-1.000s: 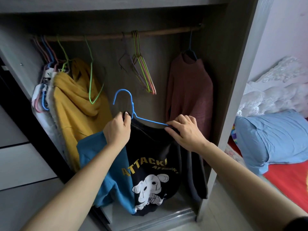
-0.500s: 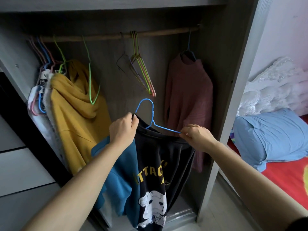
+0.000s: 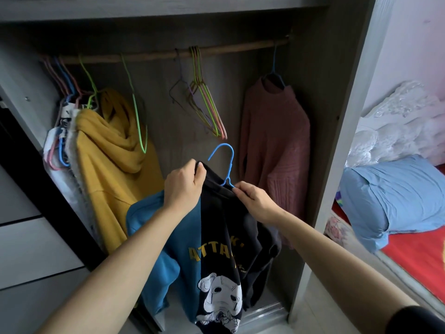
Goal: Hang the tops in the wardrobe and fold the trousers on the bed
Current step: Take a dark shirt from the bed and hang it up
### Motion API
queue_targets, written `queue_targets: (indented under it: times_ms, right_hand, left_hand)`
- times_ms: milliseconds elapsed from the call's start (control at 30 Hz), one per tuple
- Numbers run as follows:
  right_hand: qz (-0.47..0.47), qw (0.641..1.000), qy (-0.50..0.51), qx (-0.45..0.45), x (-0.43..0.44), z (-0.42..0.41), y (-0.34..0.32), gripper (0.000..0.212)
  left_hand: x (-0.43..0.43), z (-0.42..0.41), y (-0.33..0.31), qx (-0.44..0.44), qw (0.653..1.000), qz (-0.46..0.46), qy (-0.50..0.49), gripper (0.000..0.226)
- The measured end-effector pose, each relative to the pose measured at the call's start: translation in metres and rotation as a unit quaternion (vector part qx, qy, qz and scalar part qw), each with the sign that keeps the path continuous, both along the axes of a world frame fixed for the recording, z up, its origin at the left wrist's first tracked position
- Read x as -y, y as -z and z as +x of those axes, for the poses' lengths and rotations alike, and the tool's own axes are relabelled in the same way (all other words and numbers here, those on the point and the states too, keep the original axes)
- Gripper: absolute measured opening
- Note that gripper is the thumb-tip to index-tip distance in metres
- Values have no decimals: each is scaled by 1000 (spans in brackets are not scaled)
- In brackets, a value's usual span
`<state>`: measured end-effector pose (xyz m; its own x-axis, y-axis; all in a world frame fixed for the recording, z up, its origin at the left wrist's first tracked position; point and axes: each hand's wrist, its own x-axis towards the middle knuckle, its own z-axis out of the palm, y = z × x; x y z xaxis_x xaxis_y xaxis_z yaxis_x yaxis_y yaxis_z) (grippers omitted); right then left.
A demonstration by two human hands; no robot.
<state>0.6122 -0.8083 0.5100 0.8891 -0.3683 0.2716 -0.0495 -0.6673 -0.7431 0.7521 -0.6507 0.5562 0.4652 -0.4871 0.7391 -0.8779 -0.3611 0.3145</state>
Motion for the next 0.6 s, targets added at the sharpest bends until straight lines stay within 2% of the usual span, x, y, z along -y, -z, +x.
queue_targets:
  times_ms: [200, 300, 400, 500, 600]
  right_hand:
    - [77, 997, 17, -9, -2, 7, 15, 26]
    - [81, 996, 27, 27, -5, 13, 11, 24]
    - [24, 996, 47, 66, -4, 18, 0, 21]
    - [-17, 997, 45, 64, -5, 18, -1, 23]
    - [-27, 995, 64, 65, -1, 17, 8, 21]
  left_hand:
    - [-5, 7, 8, -34, 999, 1, -29, 41]
    - [-9, 14, 10, -83, 991, 108, -20, 44]
    - [-19, 21, 15, -112, 967, 229, 15, 42]
    - [-26, 24, 27, -124, 968, 215, 35, 41]
    - [-27, 21, 39, -99, 977, 191, 12, 35]
